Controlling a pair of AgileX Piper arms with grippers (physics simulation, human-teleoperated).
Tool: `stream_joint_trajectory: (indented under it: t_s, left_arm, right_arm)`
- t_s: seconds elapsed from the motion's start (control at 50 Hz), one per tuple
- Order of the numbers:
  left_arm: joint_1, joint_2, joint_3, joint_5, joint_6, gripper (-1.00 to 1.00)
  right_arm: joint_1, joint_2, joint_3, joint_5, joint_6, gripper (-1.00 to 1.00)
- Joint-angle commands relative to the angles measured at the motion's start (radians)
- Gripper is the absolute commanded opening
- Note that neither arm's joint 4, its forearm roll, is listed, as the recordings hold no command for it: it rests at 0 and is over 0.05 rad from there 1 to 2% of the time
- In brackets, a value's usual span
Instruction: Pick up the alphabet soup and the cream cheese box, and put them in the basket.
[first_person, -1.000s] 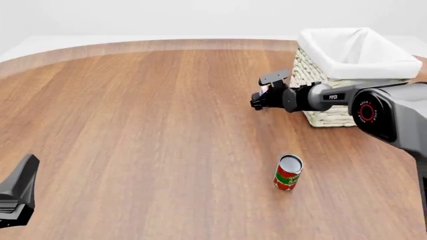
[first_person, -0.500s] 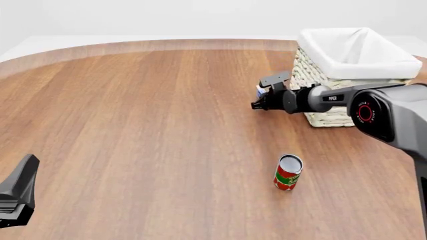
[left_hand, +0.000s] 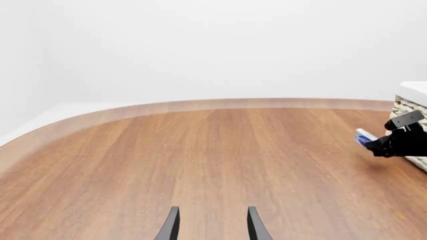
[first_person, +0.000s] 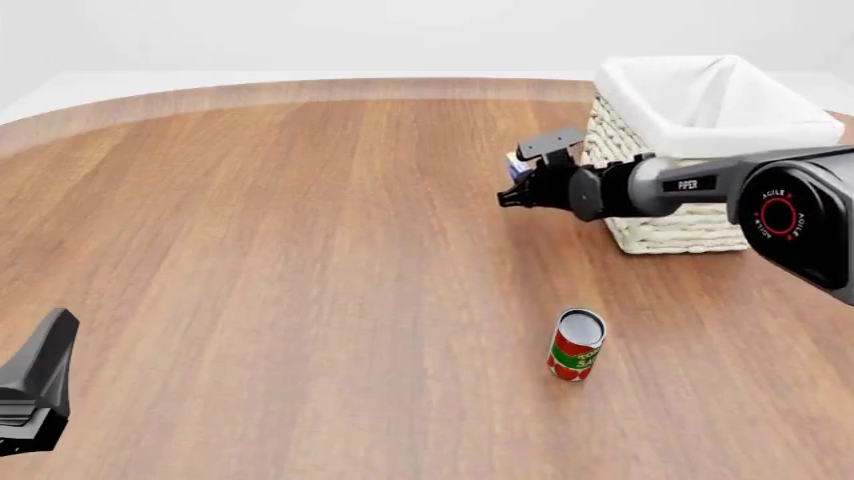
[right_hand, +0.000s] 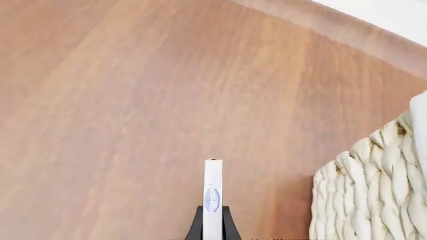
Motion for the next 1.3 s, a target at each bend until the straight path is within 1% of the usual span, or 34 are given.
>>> stream_joint_trajectory:
  t_s: [0.02, 0.16, 0.48, 0.54, 0.66, 0.68, 0.78, 0.86, 1.3]
  left_arm:
    - [0.0, 0.0, 0.0, 0.0, 0.0, 1.0]
    - [0.0, 0.0, 0.0, 0.0, 0.0, 1.0]
    - [0.0, 0.0, 0.0, 0.0, 0.0, 1.0]
    - [0.0, 0.0, 0.0, 0.0, 0.0, 1.0]
    - [0.0, 0.0, 0.0, 0.0, 0.0, 1.0]
    - [0.0, 0.0, 0.0, 0.0, 0.0, 1.0]
    - [0.0, 0.0, 0.0, 0.0, 0.0, 1.0]
    - [0.0, 0.0, 0.0, 0.0, 0.0, 1.0]
    - [0.0, 0.0, 0.0, 0.0, 0.0, 1.0]
  right_arm:
    - [0.02, -0.082, 0.05, -0.023, 0.024, -1.0]
    - [0.036, -0.138, 0.097, -0.037, 0.038, -1.0]
    - [0.048, -0.286, 0.19, -0.053, 0.036, -1.0]
    - [0.046, -0.317, 0.211, -0.063, 0.024, -1.0]
    - [0.058, -0.377, 0.248, -0.073, 0.022, -1.0]
    - [0.061, -0.402, 0.266, -0.083, 0.013, -1.0]
    - [0.066, -0.435, 0.285, -0.085, 0.009, -1.0]
    - [0.069, -0.466, 0.299, -0.081, 0.011, -1.0]
    - [0.06, -0.656, 0.358, -0.047, -0.019, -1.0]
